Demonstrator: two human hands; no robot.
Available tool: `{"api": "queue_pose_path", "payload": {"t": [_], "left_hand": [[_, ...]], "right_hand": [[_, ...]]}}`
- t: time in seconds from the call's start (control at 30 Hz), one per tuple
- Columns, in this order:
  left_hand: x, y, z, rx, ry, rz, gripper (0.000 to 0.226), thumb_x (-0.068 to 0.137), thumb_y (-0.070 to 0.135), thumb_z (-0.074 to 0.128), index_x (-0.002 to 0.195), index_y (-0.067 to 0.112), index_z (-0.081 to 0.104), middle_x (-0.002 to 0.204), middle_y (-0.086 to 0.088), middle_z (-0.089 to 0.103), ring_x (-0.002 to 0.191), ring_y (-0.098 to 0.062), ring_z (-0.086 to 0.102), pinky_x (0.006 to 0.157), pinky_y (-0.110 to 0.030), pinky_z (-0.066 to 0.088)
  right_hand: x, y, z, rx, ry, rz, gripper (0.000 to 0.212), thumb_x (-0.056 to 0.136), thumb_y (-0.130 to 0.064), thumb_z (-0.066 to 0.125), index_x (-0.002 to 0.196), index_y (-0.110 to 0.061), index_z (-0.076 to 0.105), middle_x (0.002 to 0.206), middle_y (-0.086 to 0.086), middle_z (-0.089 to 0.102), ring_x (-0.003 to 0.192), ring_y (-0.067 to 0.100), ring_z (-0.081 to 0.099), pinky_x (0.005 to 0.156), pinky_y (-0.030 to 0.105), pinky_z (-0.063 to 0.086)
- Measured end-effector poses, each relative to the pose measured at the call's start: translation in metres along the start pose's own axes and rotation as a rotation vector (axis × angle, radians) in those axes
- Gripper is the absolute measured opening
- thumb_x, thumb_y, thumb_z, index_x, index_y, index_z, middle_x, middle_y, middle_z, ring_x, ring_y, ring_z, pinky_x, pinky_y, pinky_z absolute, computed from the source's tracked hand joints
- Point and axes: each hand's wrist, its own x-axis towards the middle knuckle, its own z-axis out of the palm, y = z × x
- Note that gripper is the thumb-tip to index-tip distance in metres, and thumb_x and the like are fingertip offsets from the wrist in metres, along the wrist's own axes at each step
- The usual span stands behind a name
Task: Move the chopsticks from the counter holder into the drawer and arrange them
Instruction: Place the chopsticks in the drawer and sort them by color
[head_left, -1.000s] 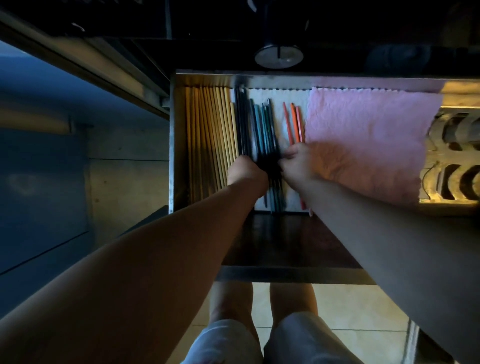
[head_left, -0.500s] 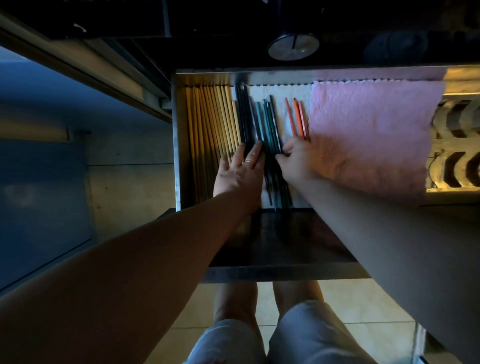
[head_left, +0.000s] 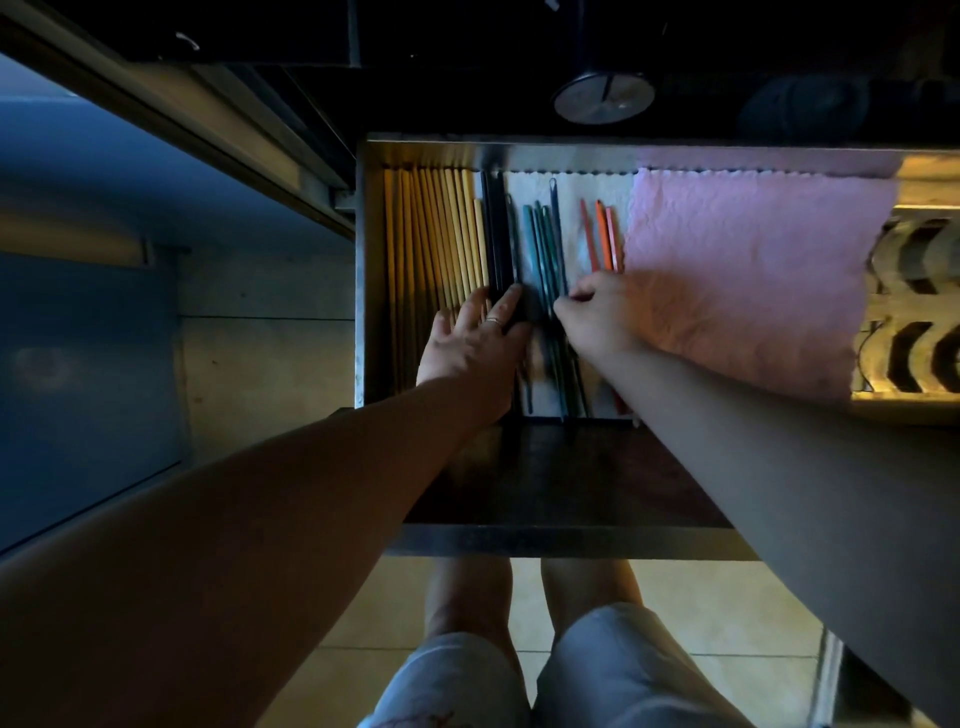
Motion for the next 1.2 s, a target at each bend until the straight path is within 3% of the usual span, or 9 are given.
{"api": "queue_pose_path", "payload": {"t": [0.07, 0.2, 0.37, 0.53, 0.67, 0.77, 0.97, 1.2], "left_hand": [[0.0, -0.002, 0.001, -0.011, -0.001, 0.0, 0.075, 0.089, 0.021, 0.061, 0.151, 0.038, 0.023, 0.165, 0.006, -0.013, 0.151, -0.032, -0.005, 0.117, -0.059, 0.015], [-0.002, -0.003, 0.001, -0.03, 0.011, -0.006, 0.072, 0.09, 0.02, 0.06, 0.151, 0.037, 0.025, 0.165, 0.007, -0.01, 0.151, -0.031, -0.002, 0.116, -0.058, 0.017], [-0.002, -0.002, 0.002, -0.071, 0.057, -0.03, 0.072, 0.091, 0.015, 0.058, 0.152, 0.031, 0.024, 0.166, 0.006, -0.007, 0.152, -0.028, 0.0, 0.117, -0.053, 0.018], [0.005, 0.004, -0.003, 0.008, 0.011, 0.034, 0.081, 0.096, 0.015, 0.05, 0.157, 0.028, -0.001, 0.162, 0.006, -0.024, 0.151, -0.025, -0.016, 0.121, -0.05, 0.005], [0.008, 0.004, 0.0, 0.046, -0.012, 0.042, 0.079, 0.097, 0.021, 0.05, 0.157, 0.028, -0.001, 0.163, 0.005, -0.023, 0.151, -0.026, -0.015, 0.121, -0.054, 0.006], [0.006, 0.002, 0.001, 0.033, 0.009, 0.038, 0.081, 0.095, 0.02, 0.054, 0.157, 0.03, 0.004, 0.163, 0.006, -0.021, 0.151, -0.028, -0.012, 0.12, -0.055, 0.009], [0.006, 0.001, 0.004, 0.102, 0.016, 0.102, 0.085, 0.096, 0.019, 0.051, 0.157, 0.027, -0.007, 0.162, 0.003, -0.025, 0.15, -0.028, -0.016, 0.121, -0.053, 0.003], [0.012, 0.014, 0.004, 0.051, -0.014, 0.098, 0.083, 0.097, 0.022, 0.05, 0.155, 0.034, -0.007, 0.164, 0.005, -0.018, 0.151, -0.027, -0.014, 0.119, -0.054, 0.0]], "right_hand": [[-0.002, -0.002, 0.003, -0.008, -0.069, -0.01, 0.005, 0.078, -0.014, 0.063, 0.077, -0.017, 0.068, 0.08, 0.005, 0.067, 0.082, 0.021, 0.063, 0.081, 0.03, 0.053], [-0.004, -0.006, 0.003, -0.078, -0.137, 0.0, 0.017, 0.083, -0.021, 0.067, 0.095, -0.013, 0.076, 0.1, 0.005, 0.074, 0.095, 0.019, 0.068, 0.076, 0.017, 0.044], [-0.005, -0.005, 0.003, -0.06, -0.087, -0.001, 0.015, 0.084, -0.016, 0.063, 0.089, -0.013, 0.076, 0.092, 0.006, 0.075, 0.089, 0.022, 0.069, 0.077, 0.022, 0.049], [-0.003, 0.004, 0.002, 0.009, -0.013, -0.018, 0.013, 0.081, -0.008, 0.062, 0.088, -0.01, 0.072, 0.093, 0.01, 0.073, 0.092, 0.027, 0.068, 0.087, 0.033, 0.053], [-0.002, 0.003, 0.002, -0.027, -0.039, -0.06, 0.016, 0.082, -0.009, 0.062, 0.092, -0.009, 0.074, 0.096, 0.011, 0.074, 0.094, 0.028, 0.068, 0.089, 0.038, 0.054], [-0.003, 0.002, 0.001, -0.058, -0.038, -0.071, 0.017, 0.083, -0.009, 0.061, 0.094, -0.009, 0.074, 0.098, 0.011, 0.074, 0.096, 0.027, 0.068, 0.09, 0.037, 0.054], [-0.004, 0.004, 0.001, -0.021, 0.07, -0.042, 0.018, 0.082, -0.005, 0.06, 0.1, -0.003, 0.066, 0.102, 0.019, 0.069, 0.099, 0.033, 0.064, 0.087, 0.033, 0.05], [-0.001, 0.004, -0.004, -0.014, -0.005, 0.003, 0.025, 0.085, -0.003, 0.057, 0.107, -0.004, 0.069, 0.114, 0.015, 0.069, 0.11, 0.028, 0.062, 0.095, 0.026, 0.045]]}}
